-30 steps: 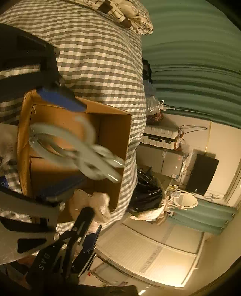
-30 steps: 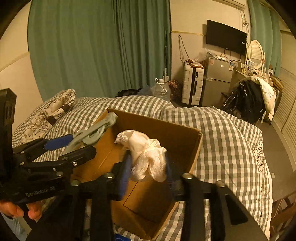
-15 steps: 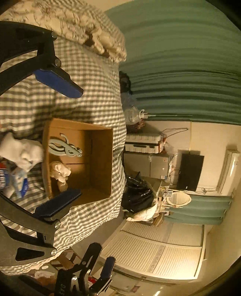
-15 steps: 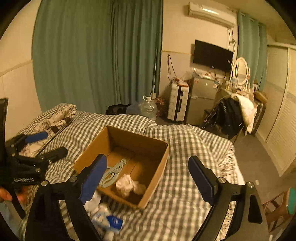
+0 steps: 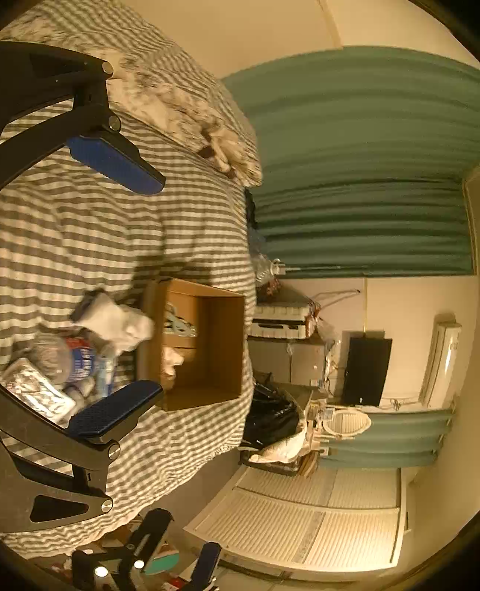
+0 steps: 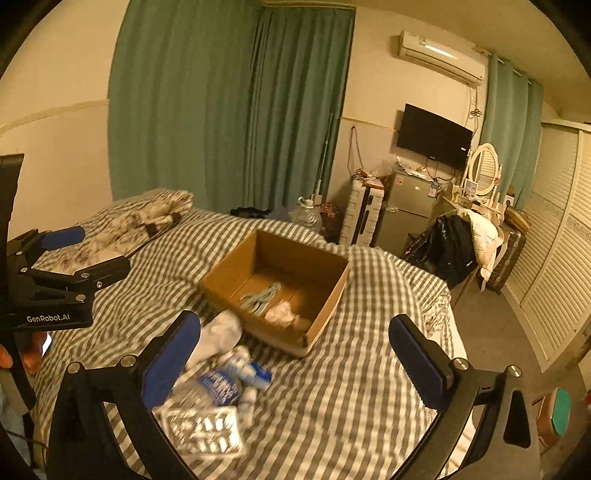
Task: Organize objects
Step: 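Grasp the foil blister tray with the right gripper and lift it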
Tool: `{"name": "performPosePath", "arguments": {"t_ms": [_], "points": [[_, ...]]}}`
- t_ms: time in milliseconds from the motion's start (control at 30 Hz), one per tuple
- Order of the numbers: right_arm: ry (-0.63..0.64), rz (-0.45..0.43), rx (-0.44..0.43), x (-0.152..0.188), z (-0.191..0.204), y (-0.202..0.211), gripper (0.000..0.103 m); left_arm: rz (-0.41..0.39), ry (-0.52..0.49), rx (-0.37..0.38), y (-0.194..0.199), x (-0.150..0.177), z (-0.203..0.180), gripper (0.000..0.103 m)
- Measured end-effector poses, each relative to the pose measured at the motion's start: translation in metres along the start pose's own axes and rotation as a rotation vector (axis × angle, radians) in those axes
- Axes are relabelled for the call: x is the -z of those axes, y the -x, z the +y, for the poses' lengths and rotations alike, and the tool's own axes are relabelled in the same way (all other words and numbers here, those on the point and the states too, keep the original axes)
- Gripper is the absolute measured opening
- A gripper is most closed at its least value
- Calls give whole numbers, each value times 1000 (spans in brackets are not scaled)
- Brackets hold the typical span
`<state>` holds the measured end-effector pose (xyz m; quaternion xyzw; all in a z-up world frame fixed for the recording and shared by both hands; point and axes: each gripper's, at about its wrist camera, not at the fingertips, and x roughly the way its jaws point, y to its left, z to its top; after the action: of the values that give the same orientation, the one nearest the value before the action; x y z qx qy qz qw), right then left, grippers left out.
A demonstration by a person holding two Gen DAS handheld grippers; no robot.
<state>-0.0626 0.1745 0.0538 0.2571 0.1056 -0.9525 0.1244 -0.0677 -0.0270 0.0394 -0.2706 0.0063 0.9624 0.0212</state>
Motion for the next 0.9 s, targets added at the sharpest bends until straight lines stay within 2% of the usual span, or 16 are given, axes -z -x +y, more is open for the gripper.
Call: {"name": "performPosePath", "arguments": {"t_ms": [200, 433, 700, 900], "points": [[13, 59, -18, 40, 26, 2, 102, 46, 12, -19, 2, 41, 1, 103], [4, 195, -63, 81, 45, -28, 102, 115, 31, -80, -13, 79, 13, 103], [62, 312, -111, 112, 79, -66, 102, 150, 22, -99, -26, 96, 16, 103], [89, 387, -127, 127, 90, -90, 102, 184, 25, -102, -39, 105, 18, 103]]}}
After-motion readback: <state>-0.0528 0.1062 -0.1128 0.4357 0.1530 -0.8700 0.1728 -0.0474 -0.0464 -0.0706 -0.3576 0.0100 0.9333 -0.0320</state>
